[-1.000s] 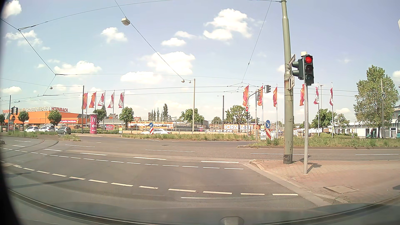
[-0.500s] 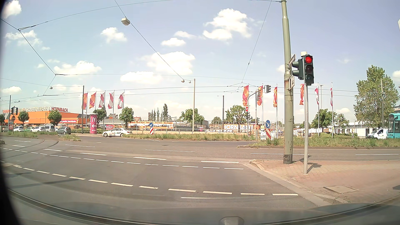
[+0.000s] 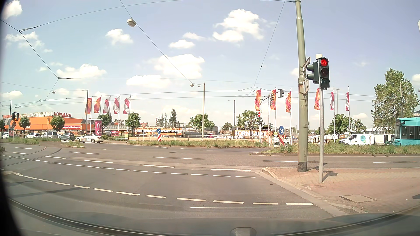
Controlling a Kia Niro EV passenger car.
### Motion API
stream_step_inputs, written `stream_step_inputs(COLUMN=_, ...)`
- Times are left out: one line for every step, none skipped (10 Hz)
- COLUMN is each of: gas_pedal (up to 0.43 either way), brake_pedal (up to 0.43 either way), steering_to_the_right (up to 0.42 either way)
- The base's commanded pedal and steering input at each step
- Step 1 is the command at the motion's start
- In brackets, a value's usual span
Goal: Follow the waypoints while adhering to traffic rules and regulations
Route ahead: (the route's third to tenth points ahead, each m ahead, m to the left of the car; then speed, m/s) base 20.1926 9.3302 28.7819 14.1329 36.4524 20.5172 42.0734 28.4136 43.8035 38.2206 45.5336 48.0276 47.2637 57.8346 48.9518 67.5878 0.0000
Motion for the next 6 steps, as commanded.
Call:
stream_step_inputs(gas_pedal=0.000, brake_pedal=0.348, steering_to_the_right=-0.048)
stream_step_inputs(gas_pedal=0.000, brake_pedal=0.348, steering_to_the_right=-0.048)
stream_step_inputs(gas_pedal=0.000, brake_pedal=0.348, steering_to_the_right=-0.049)
stream_step_inputs(gas_pedal=0.000, brake_pedal=0.348, steering_to_the_right=-0.048)
stream_step_inputs(gas_pedal=0.000, brake_pedal=0.348, steering_to_the_right=-0.048)
stream_step_inputs(gas_pedal=0.000, brake_pedal=0.348, steering_to_the_right=-0.049)
